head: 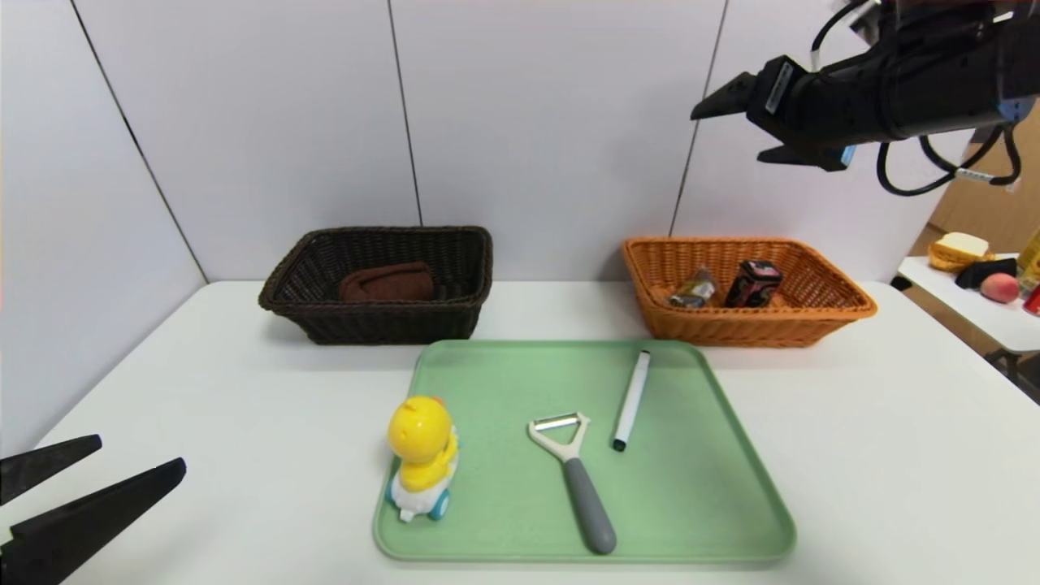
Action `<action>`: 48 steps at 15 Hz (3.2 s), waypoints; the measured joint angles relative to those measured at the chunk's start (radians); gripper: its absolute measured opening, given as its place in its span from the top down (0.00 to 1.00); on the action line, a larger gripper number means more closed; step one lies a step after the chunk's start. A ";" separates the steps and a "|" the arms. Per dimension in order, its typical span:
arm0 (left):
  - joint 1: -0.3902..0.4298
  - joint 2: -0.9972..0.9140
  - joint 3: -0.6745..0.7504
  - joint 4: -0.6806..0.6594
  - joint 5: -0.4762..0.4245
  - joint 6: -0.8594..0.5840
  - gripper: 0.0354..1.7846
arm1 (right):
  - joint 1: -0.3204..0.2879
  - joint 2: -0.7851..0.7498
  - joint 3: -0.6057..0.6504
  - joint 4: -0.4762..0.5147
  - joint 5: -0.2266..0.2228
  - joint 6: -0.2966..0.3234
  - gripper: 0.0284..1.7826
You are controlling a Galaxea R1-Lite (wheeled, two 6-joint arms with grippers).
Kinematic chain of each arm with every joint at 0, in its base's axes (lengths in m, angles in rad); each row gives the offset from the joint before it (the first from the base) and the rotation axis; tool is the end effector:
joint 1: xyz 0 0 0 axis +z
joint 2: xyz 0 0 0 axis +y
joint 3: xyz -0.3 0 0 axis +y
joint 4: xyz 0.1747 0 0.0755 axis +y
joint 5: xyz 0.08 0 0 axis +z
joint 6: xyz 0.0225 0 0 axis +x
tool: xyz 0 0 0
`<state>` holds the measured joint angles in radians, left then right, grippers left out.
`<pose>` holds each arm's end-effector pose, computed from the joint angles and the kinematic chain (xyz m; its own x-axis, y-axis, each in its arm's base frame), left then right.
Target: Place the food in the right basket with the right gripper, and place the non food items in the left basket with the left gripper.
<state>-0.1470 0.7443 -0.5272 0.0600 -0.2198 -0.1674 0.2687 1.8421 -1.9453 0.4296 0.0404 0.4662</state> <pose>0.0629 -0.0143 0.2114 0.8967 -0.3532 -0.2670 0.3004 0.9283 -0.2191 0.3309 0.0921 0.3493 0.9017 0.2902 -0.3204 -0.1309 0.8897 0.4373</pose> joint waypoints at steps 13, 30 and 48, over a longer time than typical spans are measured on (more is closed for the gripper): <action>-0.207 0.160 0.071 0.030 0.111 -0.006 0.06 | 0.074 -0.215 0.155 -0.003 -0.075 -0.413 0.05; -0.537 0.419 0.214 -0.567 0.617 0.002 0.06 | 0.019 -0.516 0.879 -0.327 -0.096 -0.413 0.05; -0.867 0.534 0.152 -0.400 0.720 -0.369 0.06 | -0.068 -0.517 1.061 -0.480 -0.084 -0.411 0.05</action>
<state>-1.0136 1.2781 -0.3751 -0.3404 0.5002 -0.5368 0.2011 1.3249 -0.8840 -0.0500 -0.0432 0.0547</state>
